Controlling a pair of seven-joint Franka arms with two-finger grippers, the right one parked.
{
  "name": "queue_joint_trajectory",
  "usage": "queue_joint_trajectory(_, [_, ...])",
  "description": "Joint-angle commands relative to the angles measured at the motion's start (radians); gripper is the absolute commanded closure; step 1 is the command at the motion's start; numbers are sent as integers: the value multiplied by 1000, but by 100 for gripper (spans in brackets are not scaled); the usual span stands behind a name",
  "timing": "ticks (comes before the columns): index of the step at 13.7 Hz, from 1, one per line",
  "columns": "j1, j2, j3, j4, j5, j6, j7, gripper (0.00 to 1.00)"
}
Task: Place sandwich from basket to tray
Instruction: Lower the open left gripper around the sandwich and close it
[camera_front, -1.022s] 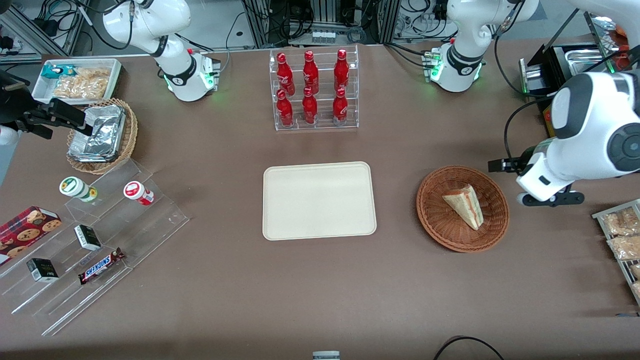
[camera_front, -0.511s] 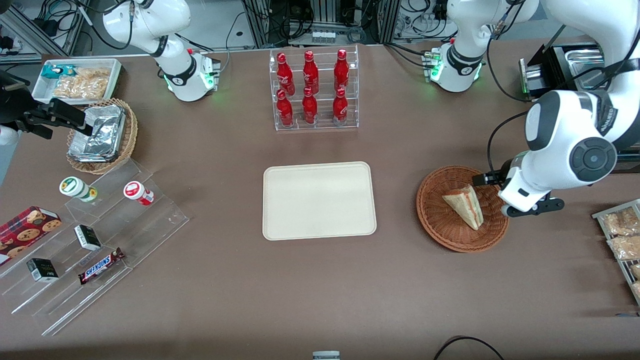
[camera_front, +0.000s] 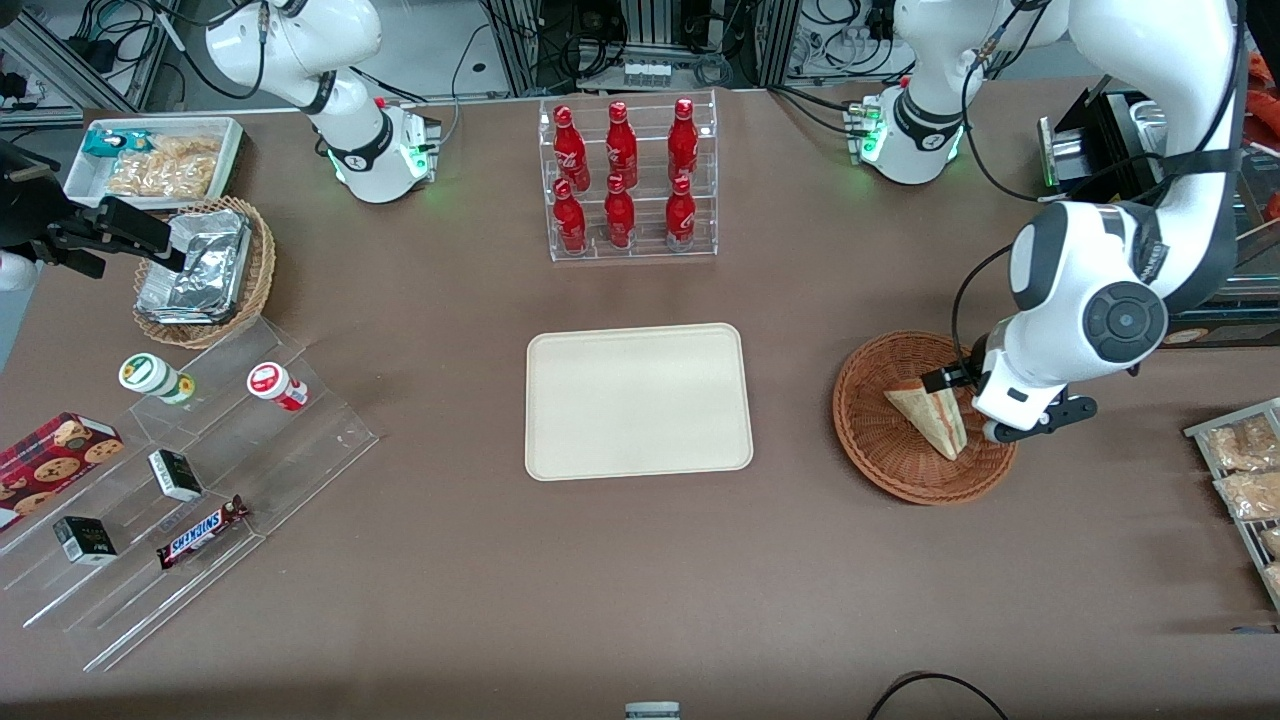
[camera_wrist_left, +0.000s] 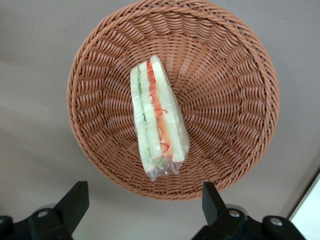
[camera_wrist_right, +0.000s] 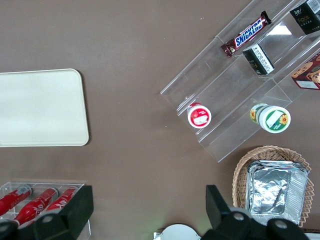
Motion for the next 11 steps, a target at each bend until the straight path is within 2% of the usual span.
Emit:
queue_joint_trajectory(1, [-6,-39,3,-118,14,135,-55,0])
queue_joint_trajectory(5, [-6,-50,1,-258,14,358,-185,0])
queue_joint_trajectory(11, [-5,-28,3,-255,12,375,-311,0])
